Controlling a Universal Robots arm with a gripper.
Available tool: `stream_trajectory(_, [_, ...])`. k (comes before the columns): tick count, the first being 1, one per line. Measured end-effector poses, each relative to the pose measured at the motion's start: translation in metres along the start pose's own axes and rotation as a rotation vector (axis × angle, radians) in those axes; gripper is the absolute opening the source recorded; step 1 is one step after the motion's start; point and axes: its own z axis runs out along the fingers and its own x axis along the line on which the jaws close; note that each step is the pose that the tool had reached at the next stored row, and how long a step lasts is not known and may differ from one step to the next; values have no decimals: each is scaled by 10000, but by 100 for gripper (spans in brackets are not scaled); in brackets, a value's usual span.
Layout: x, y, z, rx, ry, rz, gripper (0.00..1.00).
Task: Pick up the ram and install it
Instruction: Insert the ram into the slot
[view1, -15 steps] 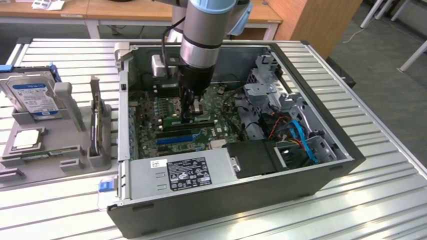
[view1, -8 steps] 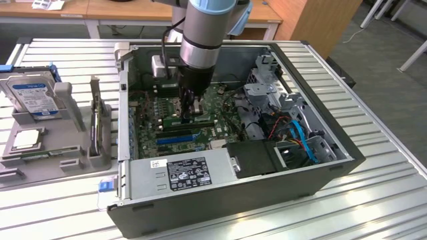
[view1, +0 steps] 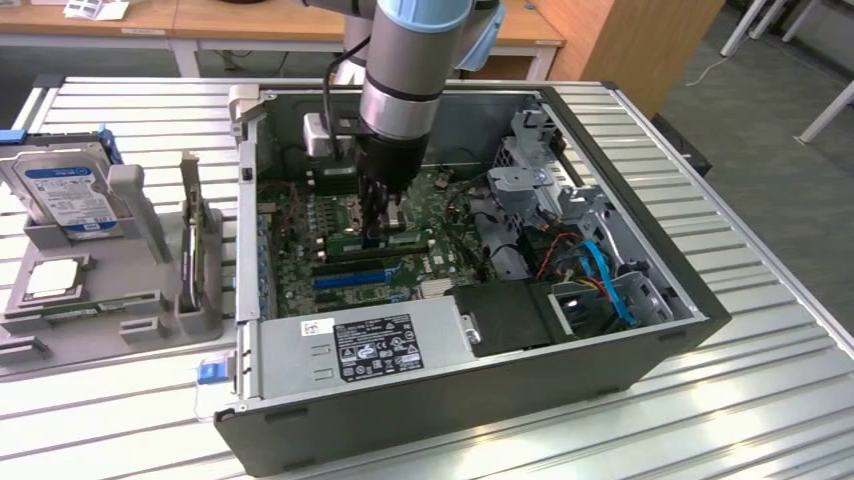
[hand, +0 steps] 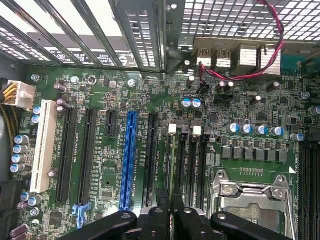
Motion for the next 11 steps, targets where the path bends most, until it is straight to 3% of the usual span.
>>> stream_trajectory(11, [0, -1, 5, 0, 0, 0, 13])
